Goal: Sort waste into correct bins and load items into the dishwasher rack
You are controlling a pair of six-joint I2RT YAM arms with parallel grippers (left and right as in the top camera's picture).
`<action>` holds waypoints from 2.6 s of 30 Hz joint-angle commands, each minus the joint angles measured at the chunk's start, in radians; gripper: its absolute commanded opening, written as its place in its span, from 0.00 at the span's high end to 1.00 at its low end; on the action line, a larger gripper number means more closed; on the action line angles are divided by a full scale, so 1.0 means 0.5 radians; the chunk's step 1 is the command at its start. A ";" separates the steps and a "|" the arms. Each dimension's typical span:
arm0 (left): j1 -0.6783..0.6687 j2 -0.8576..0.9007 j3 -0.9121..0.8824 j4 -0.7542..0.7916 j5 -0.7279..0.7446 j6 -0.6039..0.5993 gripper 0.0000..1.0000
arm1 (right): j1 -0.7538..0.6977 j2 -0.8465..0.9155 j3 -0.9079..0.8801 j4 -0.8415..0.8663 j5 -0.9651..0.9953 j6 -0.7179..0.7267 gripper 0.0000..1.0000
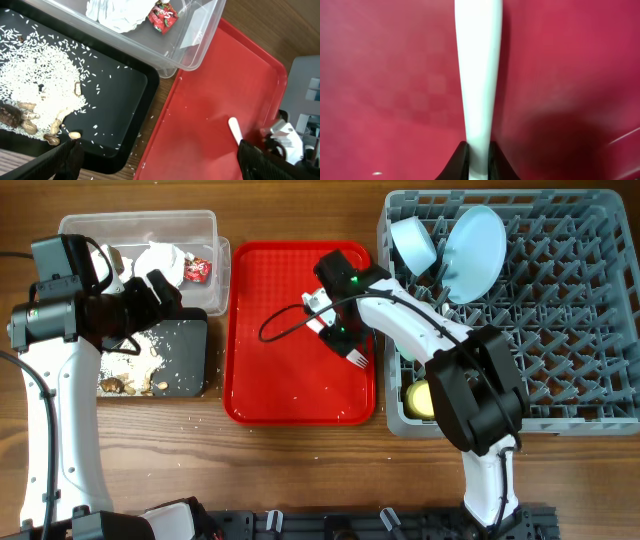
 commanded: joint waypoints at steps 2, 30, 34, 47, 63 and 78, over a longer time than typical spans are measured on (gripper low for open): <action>0.005 -0.030 0.022 -0.001 -0.005 -0.002 0.00 | -0.002 -0.211 0.171 -0.043 -0.118 0.092 0.96; 0.005 -0.030 0.022 0.000 -0.005 -0.002 0.00 | -1.019 -1.047 -0.515 -0.420 0.321 0.711 0.56; 0.005 -0.030 0.022 -0.001 -0.005 -0.002 0.00 | -1.019 -1.052 -0.490 -0.412 0.300 0.769 0.57; 0.005 -0.030 0.022 -0.001 -0.005 -0.002 0.00 | -1.018 -1.811 -0.155 -0.455 -0.326 0.660 0.00; 0.005 -0.030 0.022 -0.001 -0.005 -0.002 0.00 | -1.019 -1.933 -0.158 -0.324 -0.298 0.645 0.00; 0.005 -0.030 0.022 -0.001 -0.005 -0.002 0.00 | -0.999 -2.721 -1.690 1.270 -0.034 0.494 0.00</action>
